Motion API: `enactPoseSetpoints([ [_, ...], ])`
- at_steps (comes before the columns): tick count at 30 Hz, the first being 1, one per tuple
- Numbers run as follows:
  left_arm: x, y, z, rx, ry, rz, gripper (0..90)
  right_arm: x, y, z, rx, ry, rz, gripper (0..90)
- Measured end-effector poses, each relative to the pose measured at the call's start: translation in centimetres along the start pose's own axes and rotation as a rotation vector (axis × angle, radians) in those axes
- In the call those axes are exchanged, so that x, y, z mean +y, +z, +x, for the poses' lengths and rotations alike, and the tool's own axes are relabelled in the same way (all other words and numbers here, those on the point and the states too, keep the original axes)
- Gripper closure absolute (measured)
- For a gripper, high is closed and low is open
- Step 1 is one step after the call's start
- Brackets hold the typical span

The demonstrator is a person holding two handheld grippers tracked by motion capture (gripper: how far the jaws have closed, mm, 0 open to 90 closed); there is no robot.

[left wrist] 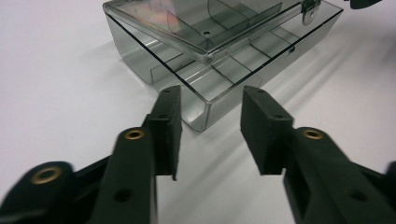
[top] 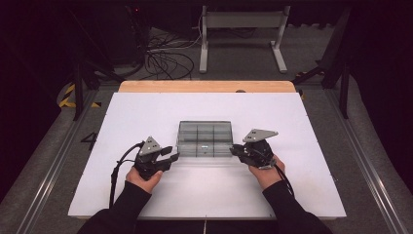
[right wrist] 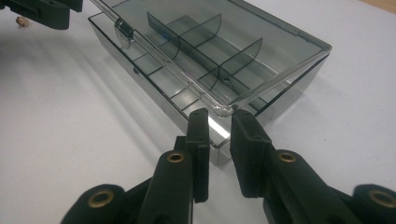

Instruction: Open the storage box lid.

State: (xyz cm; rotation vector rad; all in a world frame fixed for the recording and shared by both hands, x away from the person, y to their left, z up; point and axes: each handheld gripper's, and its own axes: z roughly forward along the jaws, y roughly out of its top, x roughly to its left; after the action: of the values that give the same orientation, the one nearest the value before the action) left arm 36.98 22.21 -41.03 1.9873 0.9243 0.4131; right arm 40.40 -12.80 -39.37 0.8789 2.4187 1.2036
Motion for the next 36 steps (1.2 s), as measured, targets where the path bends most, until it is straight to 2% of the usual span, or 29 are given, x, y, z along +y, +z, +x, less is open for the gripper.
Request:
enactPoseSetpoints([
  [2, 0.1, -0.1, 0.0, -0.007, -0.003, 0.002, 66.6, 0.0, 0.0, 0.0, -0.001, 0.001, -0.002, 77.6],
  [3, 0.2, -0.1, 0.0, -0.008, 0.003, 0.007, 66.6, 0.0, 0.0, 0.0, -0.001, 0.001, -0.002, 77.6],
  [4, 0.4, -0.1, 0.0, -0.014, 0.019, 0.023, 74.7, 0.1, -0.1, 0.0, -0.001, 0.001, -0.004, 77.6],
  [6, 0.5, -0.1, -0.1, -0.021, 0.019, 0.029, 83.2, 0.1, -0.1, 0.0, -0.001, 0.003, -0.006, 77.5],
  [9, 0.8, 0.2, -0.2, -0.026, 0.018, 0.038, 89.2, 0.2, 0.0, 0.0, 0.0, 0.004, -0.007, 77.5],
  [14, 1.1, 0.6, -0.2, -0.026, 0.024, 0.043, 89.7, 0.1, 0.0, 0.0, 0.001, 0.004, -0.006, 77.4],
  [17, 1.1, 0.7, -0.3, -0.03, 0.03, 0.022, 89.6, 0.1, 0.0, 0.0, 0.005, 0.006, -0.005, 77.4],
  [21, 1.2, 0.7, -0.2, -0.025, 0.041, 0.018, 89.5, 0.1, 0.0, 0.0, 0.006, 0.003, -0.004, 77.3],
  [30, 1.2, 0.8, -0.1, -0.015, 0.035, 0.003, 89.6, 0.1, 0.0, 0.0, 0.009, 0.003, -0.004, 76.8],
  [34, 1.2, 0.8, -0.1, -0.017, 0.029, -0.001, 89.6, 0.1, 0.1, 0.0, 0.011, 0.001, -0.001, 74.6],
  [36, 1.3, 0.8, -0.1, -0.016, 0.034, -0.004, 89.6, 0.1, 0.1, 0.0, 0.017, 0.005, -0.002, 67.9],
])
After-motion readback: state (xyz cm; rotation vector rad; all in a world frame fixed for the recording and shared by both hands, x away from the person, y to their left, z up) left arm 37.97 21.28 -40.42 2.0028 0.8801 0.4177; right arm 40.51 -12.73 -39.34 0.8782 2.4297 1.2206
